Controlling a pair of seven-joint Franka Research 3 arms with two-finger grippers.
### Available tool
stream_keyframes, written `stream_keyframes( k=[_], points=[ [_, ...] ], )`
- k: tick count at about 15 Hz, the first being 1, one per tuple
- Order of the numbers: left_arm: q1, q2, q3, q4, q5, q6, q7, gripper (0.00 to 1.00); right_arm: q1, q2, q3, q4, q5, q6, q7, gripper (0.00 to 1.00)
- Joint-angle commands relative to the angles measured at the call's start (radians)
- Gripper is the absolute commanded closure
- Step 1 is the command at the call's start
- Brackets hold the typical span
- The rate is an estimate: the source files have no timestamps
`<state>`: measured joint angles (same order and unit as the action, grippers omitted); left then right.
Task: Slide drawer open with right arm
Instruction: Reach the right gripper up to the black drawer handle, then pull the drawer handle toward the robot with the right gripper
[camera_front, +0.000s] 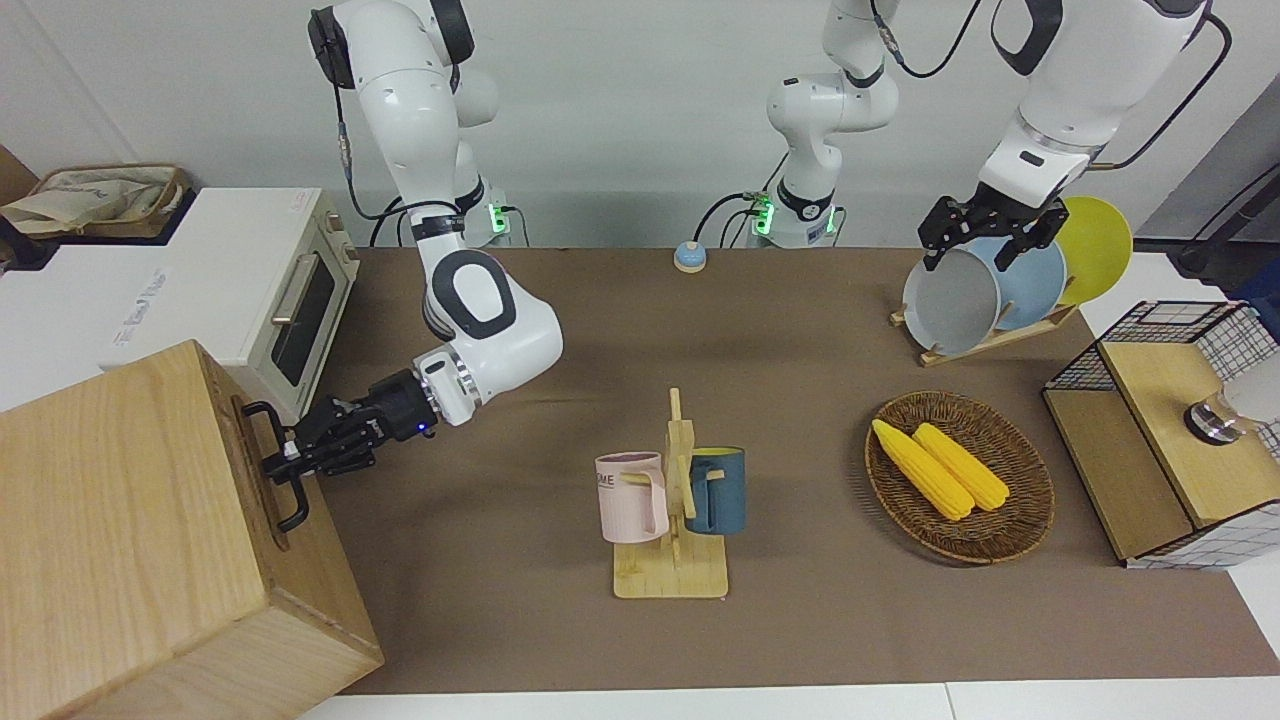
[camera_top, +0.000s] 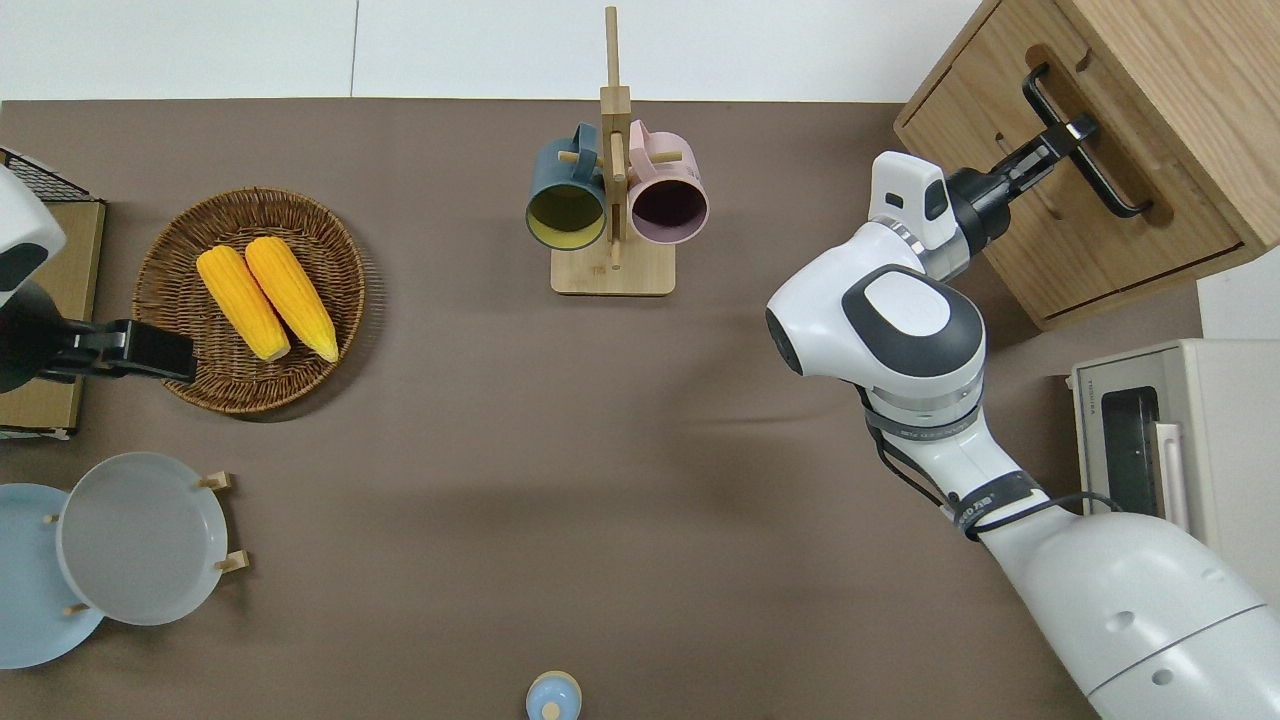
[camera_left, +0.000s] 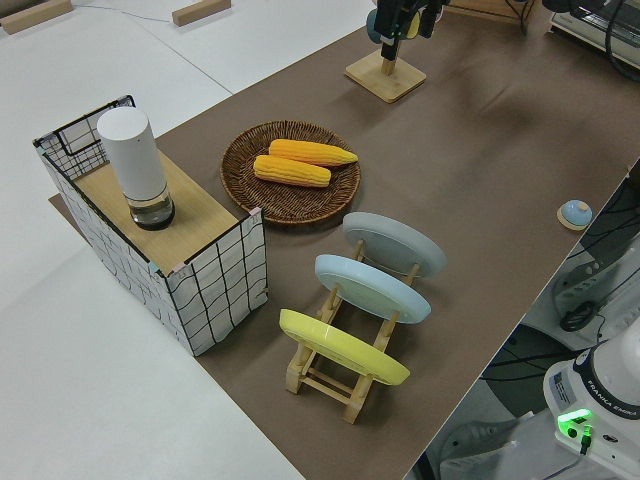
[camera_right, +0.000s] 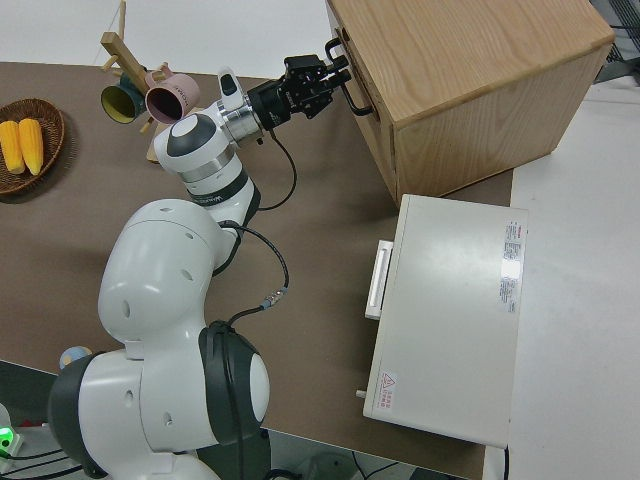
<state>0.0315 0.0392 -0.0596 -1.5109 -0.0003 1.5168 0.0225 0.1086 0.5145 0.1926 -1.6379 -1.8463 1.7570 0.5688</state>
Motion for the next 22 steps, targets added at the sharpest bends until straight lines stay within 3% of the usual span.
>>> stream_keyframes(
  k=[1,7,11,16,22],
  points=[
    [0.004,0.011,-0.006,0.026,0.017,-0.020,0.010,0.01,-0.014,-0.002,0.011,0.009,-0.024,0.010,-0.012,1.000],
    [0.004,0.011,-0.006,0.024,0.017,-0.020,0.010,0.01,0.051,-0.008,0.016,0.007,0.051,-0.013,-0.018,1.000],
    [0.004,0.011,-0.006,0.026,0.017,-0.020,0.010,0.01,0.126,-0.008,0.018,0.009,0.104,-0.088,-0.021,1.000],
    [0.004,0.011,-0.006,0.024,0.017,-0.020,0.010,0.01,0.275,-0.013,0.018,0.026,0.220,-0.227,-0.033,1.000],
    [0.004,0.013,-0.006,0.026,0.017,-0.020,0.010,0.01,0.381,-0.011,0.018,0.046,0.301,-0.303,-0.063,1.000]
  ],
)
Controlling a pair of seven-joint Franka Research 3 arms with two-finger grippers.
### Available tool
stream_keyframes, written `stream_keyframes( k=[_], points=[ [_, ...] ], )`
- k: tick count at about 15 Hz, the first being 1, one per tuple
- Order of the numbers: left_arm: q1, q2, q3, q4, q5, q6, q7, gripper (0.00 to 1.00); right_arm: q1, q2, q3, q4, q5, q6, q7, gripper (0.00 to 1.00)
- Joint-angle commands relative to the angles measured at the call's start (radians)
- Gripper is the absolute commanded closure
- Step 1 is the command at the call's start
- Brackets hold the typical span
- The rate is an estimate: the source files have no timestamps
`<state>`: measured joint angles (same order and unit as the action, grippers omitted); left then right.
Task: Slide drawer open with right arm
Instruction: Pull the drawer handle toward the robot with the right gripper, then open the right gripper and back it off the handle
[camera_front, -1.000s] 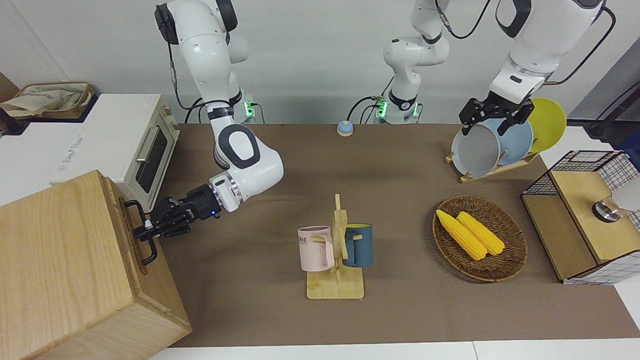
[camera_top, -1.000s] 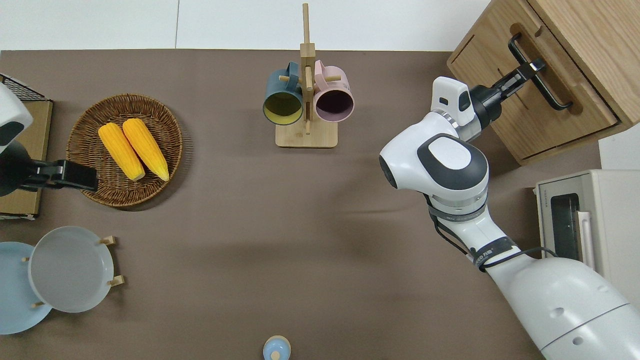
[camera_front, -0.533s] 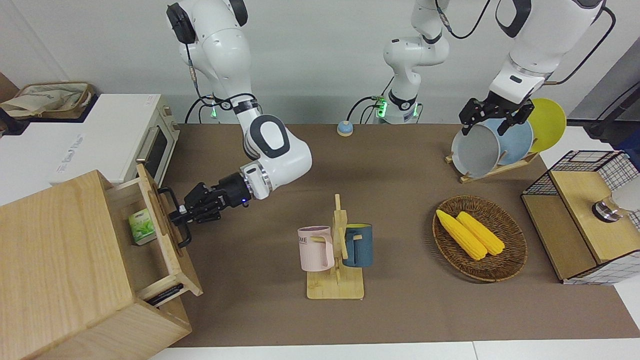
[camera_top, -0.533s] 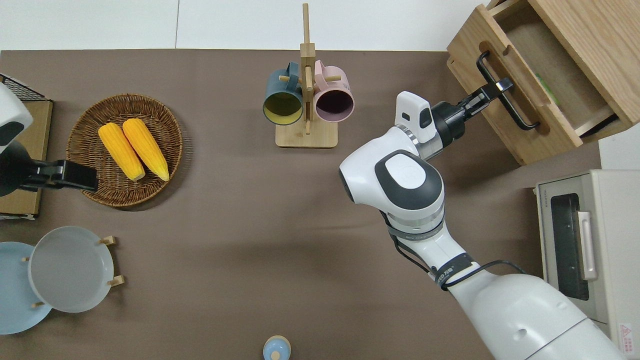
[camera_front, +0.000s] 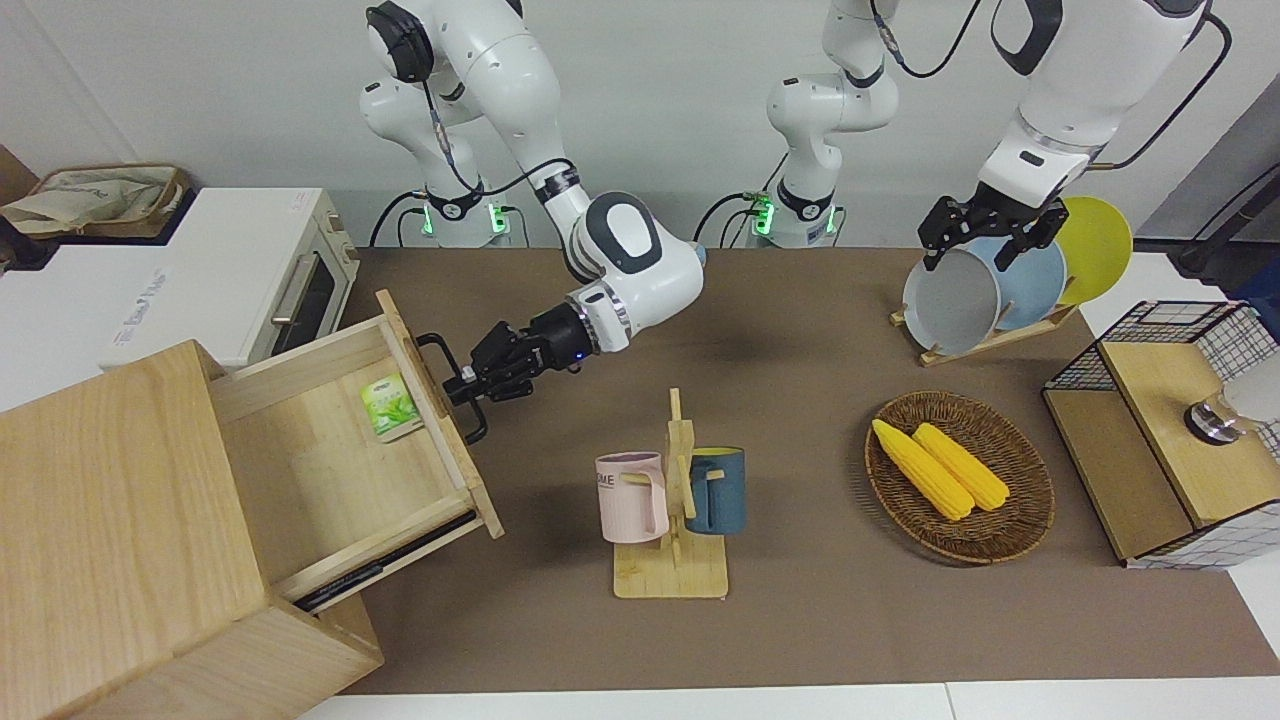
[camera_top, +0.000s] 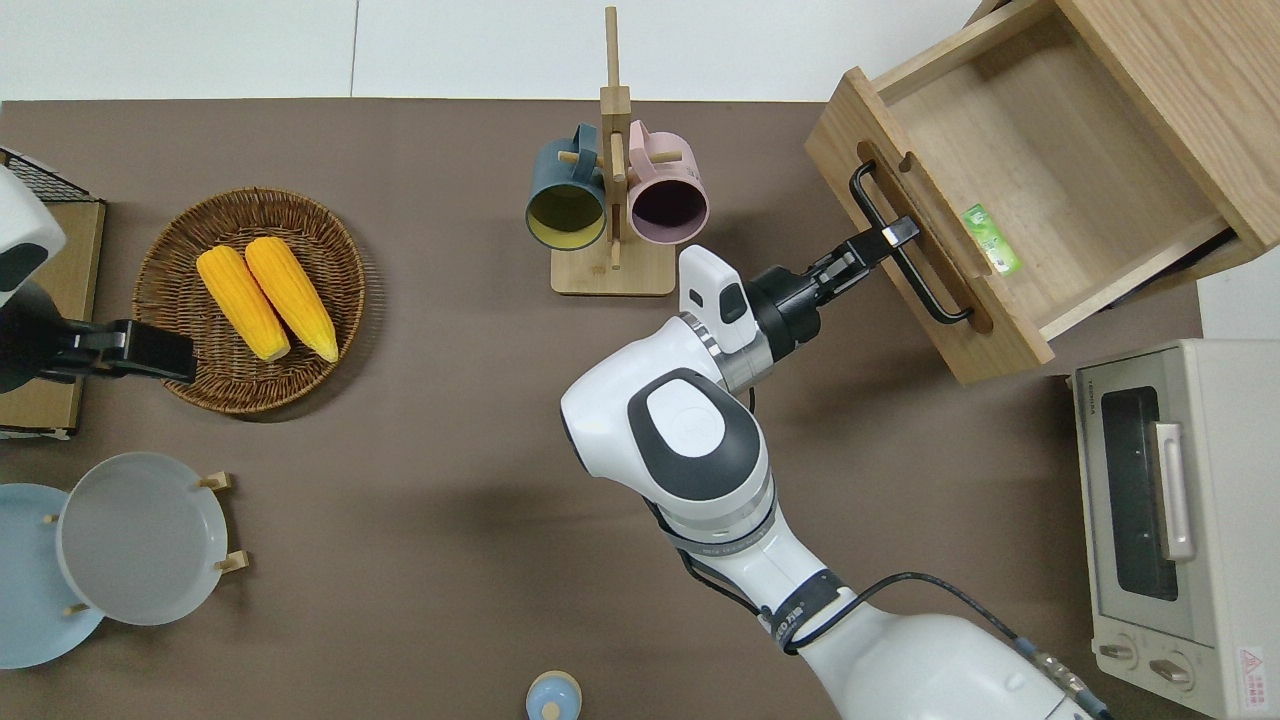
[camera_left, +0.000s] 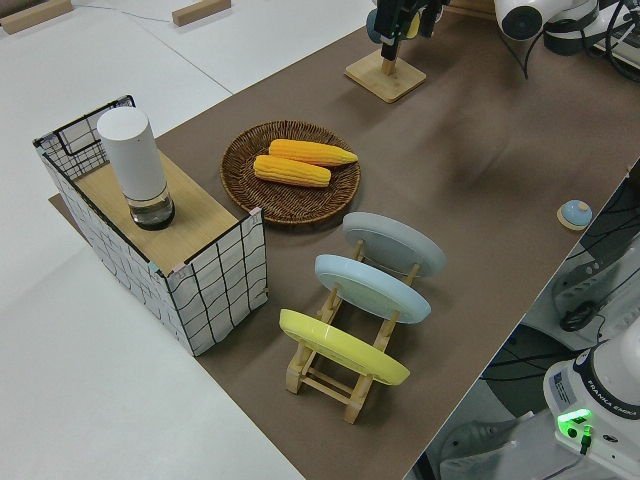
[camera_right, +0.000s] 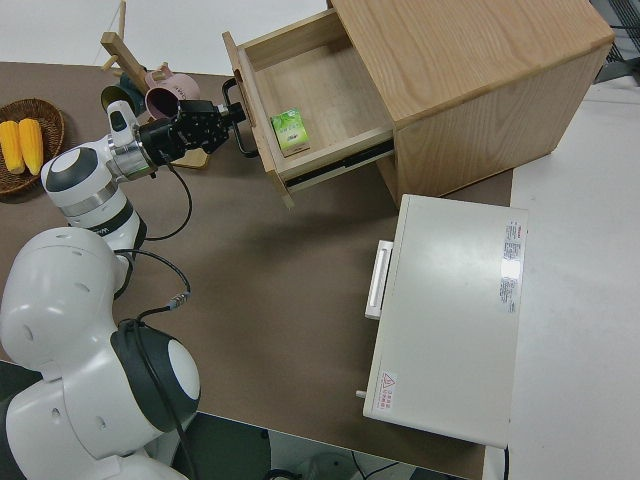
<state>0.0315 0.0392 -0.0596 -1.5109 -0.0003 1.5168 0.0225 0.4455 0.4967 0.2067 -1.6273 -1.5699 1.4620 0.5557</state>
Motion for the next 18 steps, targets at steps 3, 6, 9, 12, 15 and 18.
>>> stream_keyframes(
  k=[3,6,9,12,15,18],
  points=[
    [0.004,0.011,-0.006,0.024,0.017,-0.020,0.010,0.01,0.082,0.008,0.003,0.035,0.039,-0.046,-0.048,1.000],
    [0.004,0.011,-0.006,0.024,0.017,-0.020,0.010,0.01,0.102,0.006,0.002,0.052,0.068,-0.055,-0.051,1.000],
    [0.004,0.011,-0.006,0.026,0.017,-0.020,0.010,0.01,0.114,0.011,0.002,0.052,0.067,-0.065,-0.050,1.000],
    [0.004,0.011,-0.006,0.026,0.017,-0.020,0.010,0.01,0.114,0.016,-0.001,0.052,0.067,-0.063,-0.050,0.786],
    [0.004,0.011,-0.006,0.026,0.017,-0.020,0.010,0.01,0.113,0.019,-0.001,0.052,0.065,-0.063,-0.045,0.089],
    [0.004,0.011,-0.006,0.026,0.017,-0.020,0.010,0.01,0.113,0.019,-0.001,0.052,0.065,-0.063,-0.046,0.019]
  ],
)
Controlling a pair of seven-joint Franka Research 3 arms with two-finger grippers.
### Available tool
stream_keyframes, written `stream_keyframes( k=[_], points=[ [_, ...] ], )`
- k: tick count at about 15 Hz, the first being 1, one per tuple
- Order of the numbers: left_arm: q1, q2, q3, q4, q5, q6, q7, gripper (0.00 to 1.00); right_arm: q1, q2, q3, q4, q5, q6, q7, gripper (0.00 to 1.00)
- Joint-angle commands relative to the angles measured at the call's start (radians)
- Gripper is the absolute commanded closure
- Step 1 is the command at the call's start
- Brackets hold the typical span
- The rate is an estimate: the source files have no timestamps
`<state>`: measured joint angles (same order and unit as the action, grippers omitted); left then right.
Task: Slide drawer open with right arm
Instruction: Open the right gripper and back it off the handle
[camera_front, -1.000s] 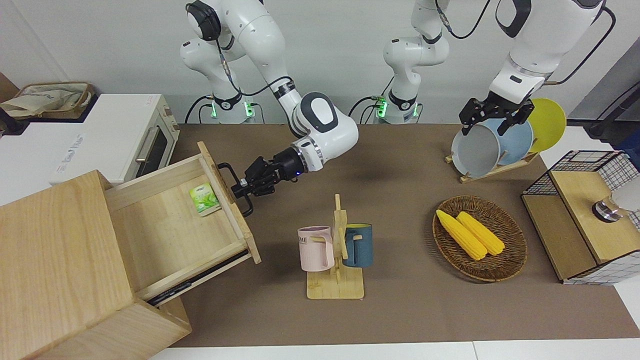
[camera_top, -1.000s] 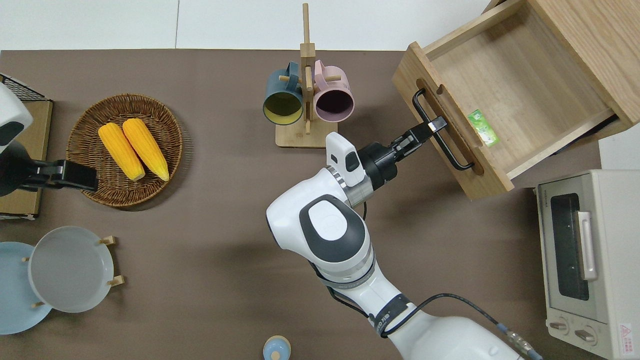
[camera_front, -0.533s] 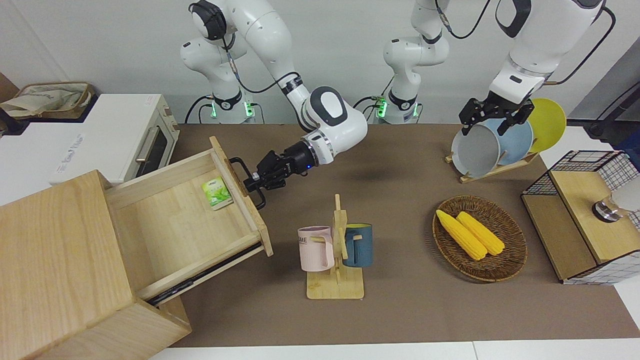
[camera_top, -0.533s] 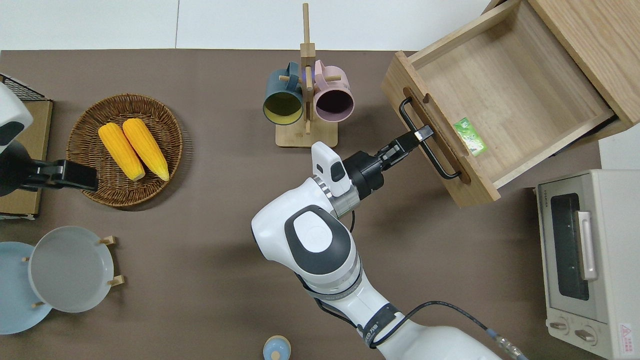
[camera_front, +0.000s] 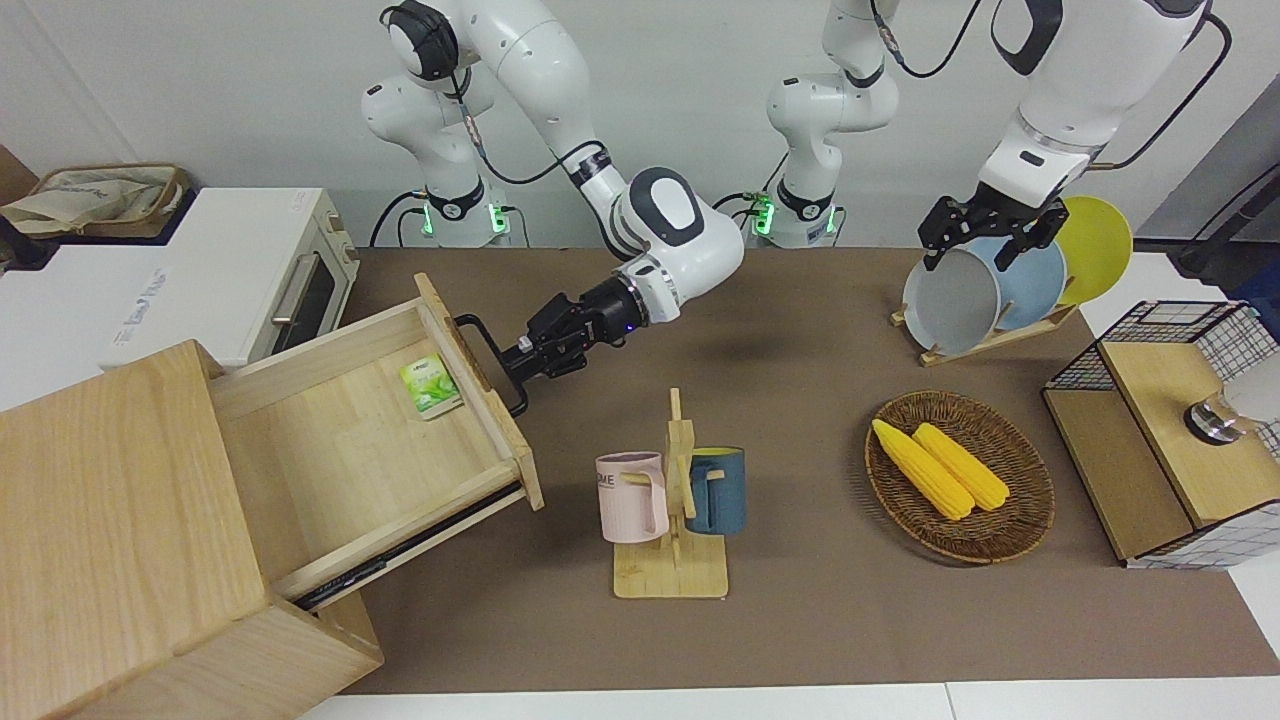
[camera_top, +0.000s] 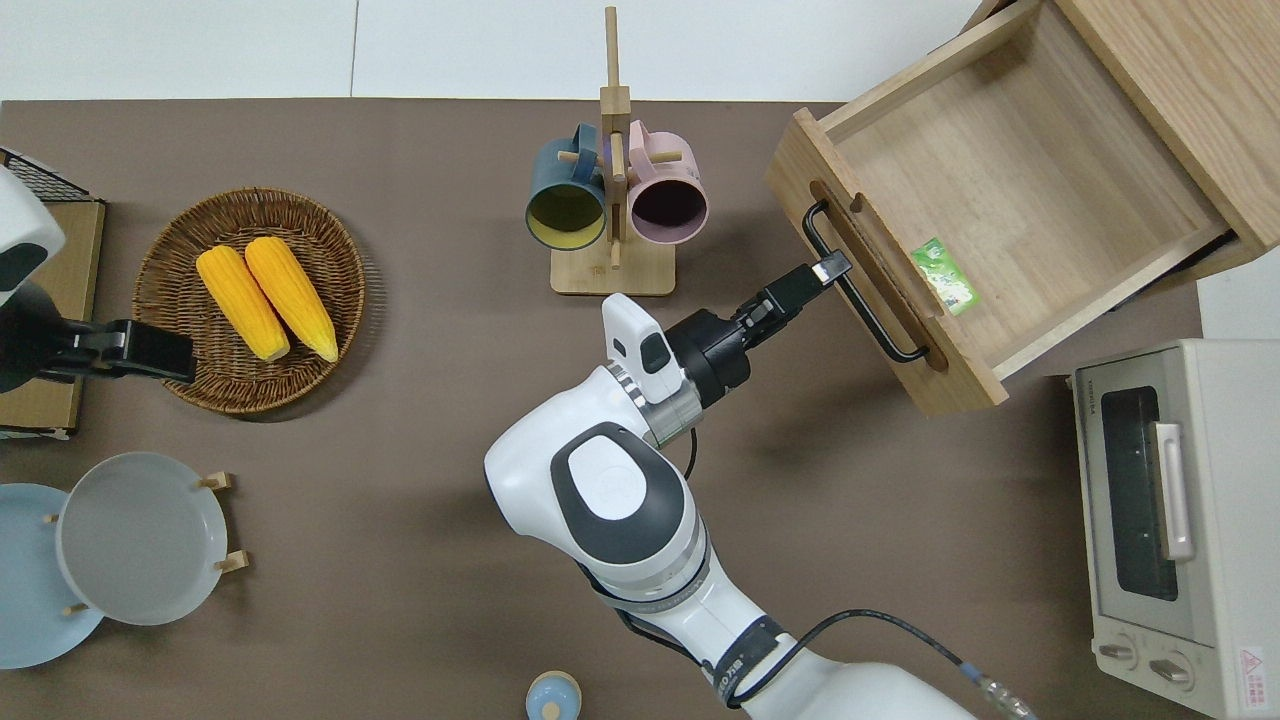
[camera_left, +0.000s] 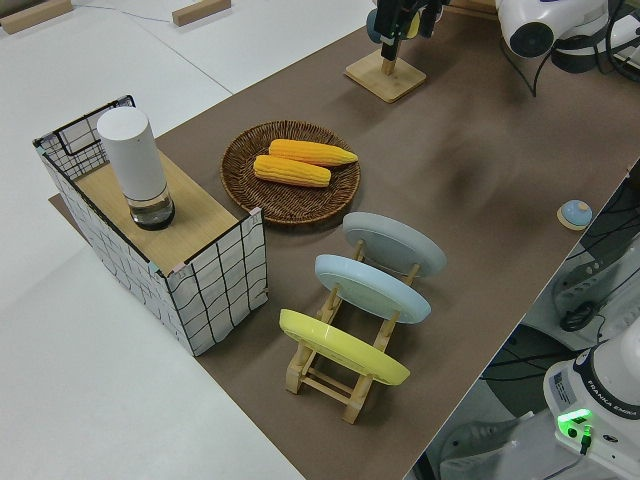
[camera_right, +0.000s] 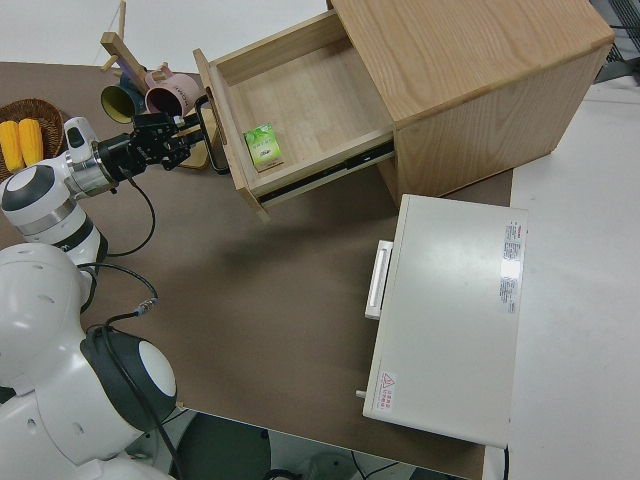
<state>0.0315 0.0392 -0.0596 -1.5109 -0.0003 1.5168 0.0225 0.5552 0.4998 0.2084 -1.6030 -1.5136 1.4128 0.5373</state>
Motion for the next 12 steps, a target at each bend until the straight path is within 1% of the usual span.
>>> stream_keyframes(
  k=[1,5,7,8,9,11,12],
  points=[
    [0.004,0.011,-0.006,0.026,0.017,-0.020,0.010,0.01,0.003,0.016,-0.003,0.028,0.009,-0.014,-0.027,0.019],
    [0.004,0.011,-0.006,0.026,0.017,-0.020,0.010,0.01,0.003,0.016,-0.003,0.028,0.009,-0.014,-0.023,0.017],
    [0.004,0.011,-0.006,0.026,0.017,-0.020,0.010,0.01,0.008,0.014,0.000,0.029,0.054,-0.015,-0.017,0.019],
    [0.004,0.011,-0.006,0.024,0.017,-0.020,0.010,0.01,0.018,0.014,0.003,0.047,0.097,-0.015,-0.014,0.019],
    [0.004,0.011,-0.006,0.024,0.017,-0.020,0.010,0.01,0.032,0.014,0.002,0.073,0.128,-0.015,-0.016,0.019],
    [0.004,0.011,-0.006,0.026,0.017,-0.020,0.010,0.01,0.035,0.011,0.003,0.113,0.203,-0.015,-0.017,0.019],
    [0.004,0.011,-0.006,0.026,0.017,-0.020,0.010,0.01,0.035,0.010,0.006,0.142,0.245,-0.014,-0.020,0.019]
  ],
)
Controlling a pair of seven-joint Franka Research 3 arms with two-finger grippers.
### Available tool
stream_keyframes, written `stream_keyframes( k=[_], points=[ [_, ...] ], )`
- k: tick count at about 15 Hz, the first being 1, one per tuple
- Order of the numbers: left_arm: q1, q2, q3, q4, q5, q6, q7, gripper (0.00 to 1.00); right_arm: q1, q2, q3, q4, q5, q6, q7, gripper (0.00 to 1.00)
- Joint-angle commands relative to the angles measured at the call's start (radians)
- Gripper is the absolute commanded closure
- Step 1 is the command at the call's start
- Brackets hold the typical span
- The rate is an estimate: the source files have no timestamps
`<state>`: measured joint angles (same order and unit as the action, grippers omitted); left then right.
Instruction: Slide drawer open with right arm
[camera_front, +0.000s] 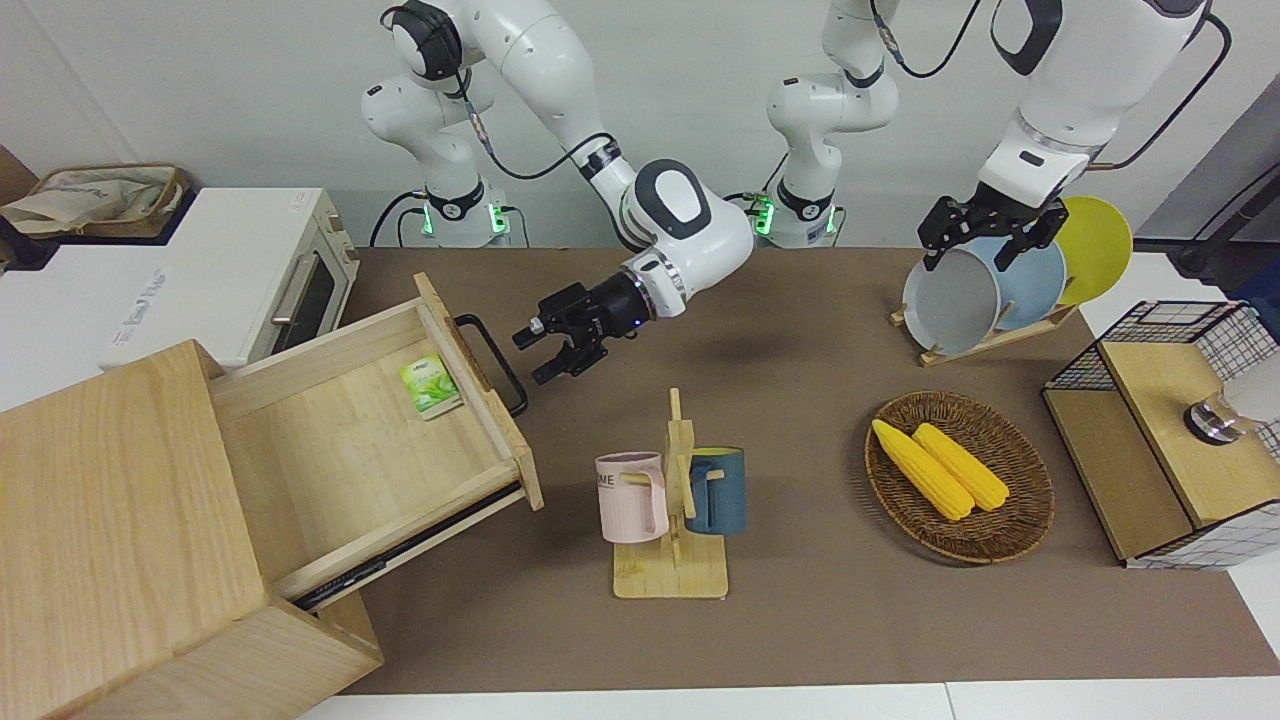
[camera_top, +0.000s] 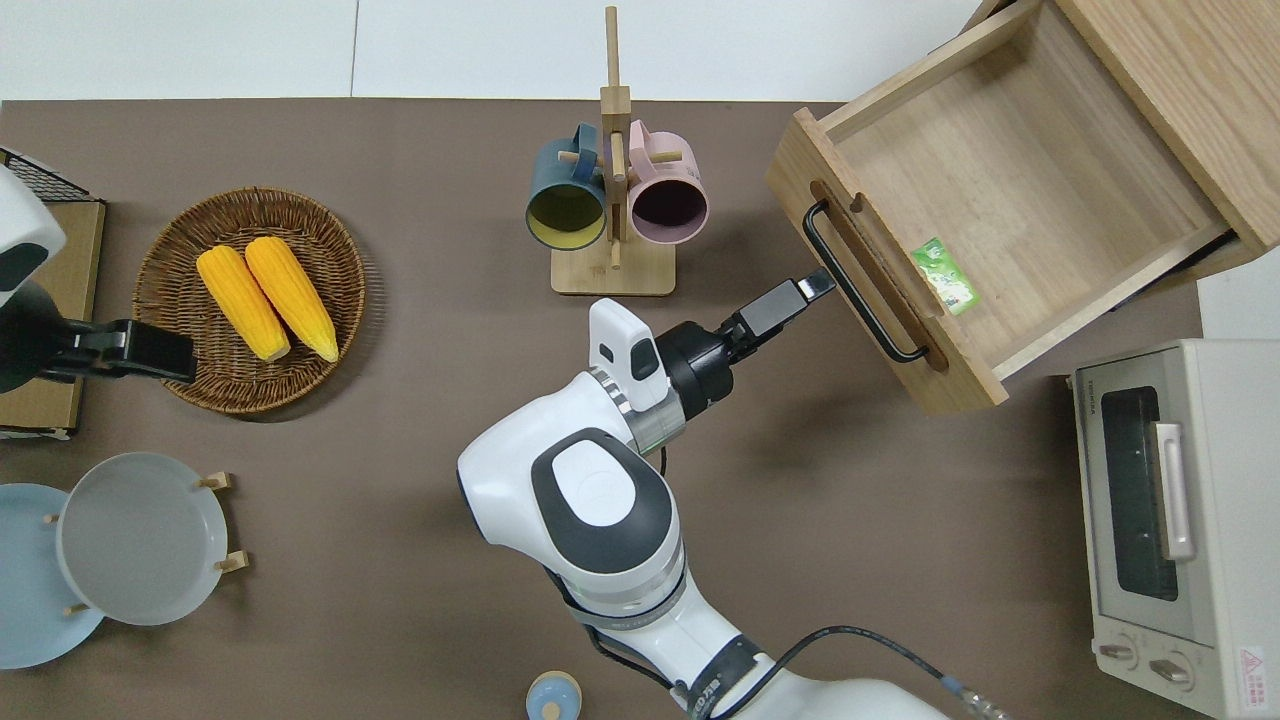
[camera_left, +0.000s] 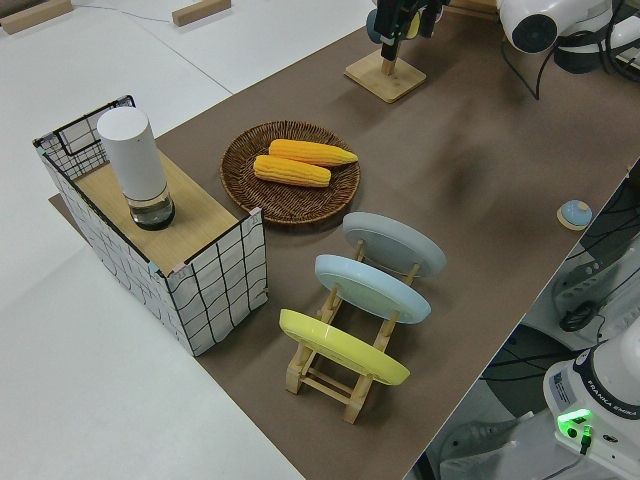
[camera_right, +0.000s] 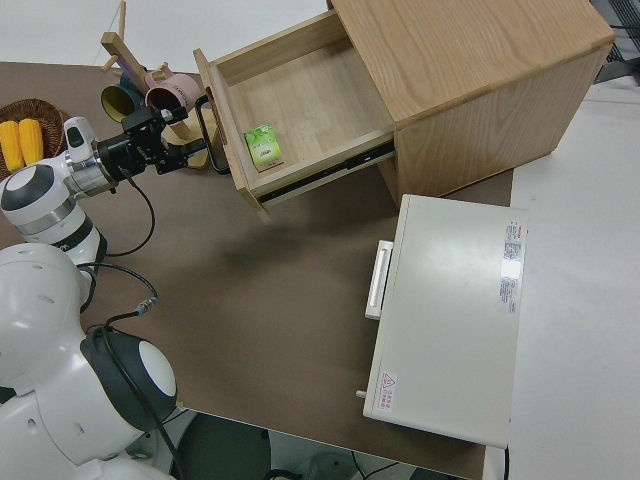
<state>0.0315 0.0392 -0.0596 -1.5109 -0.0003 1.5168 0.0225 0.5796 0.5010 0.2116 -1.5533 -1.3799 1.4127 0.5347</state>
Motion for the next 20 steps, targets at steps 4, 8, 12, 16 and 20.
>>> stream_keyframes(
  k=[4,8,12,16,20],
  points=[
    [0.004,0.011,-0.006,0.024,0.017,-0.020,0.010,0.01,0.002,-0.024,0.005,0.209,0.328,-0.001,-0.030,0.017],
    [0.004,0.011,-0.006,0.026,0.017,-0.020,0.010,0.01,-0.081,-0.122,0.003,0.243,0.595,0.051,-0.070,0.017],
    [0.004,0.011,-0.006,0.026,0.017,-0.020,0.010,0.01,-0.184,-0.203,0.003,0.245,0.824,0.080,-0.107,0.017],
    [0.004,0.011,-0.006,0.024,0.017,-0.020,0.010,0.01,-0.292,-0.272,-0.006,0.245,1.040,0.094,-0.145,0.017],
    [0.004,0.011,-0.006,0.026,0.017,-0.020,0.010,0.01,-0.426,-0.311,-0.009,0.243,1.212,0.111,-0.257,0.017]
  ],
)
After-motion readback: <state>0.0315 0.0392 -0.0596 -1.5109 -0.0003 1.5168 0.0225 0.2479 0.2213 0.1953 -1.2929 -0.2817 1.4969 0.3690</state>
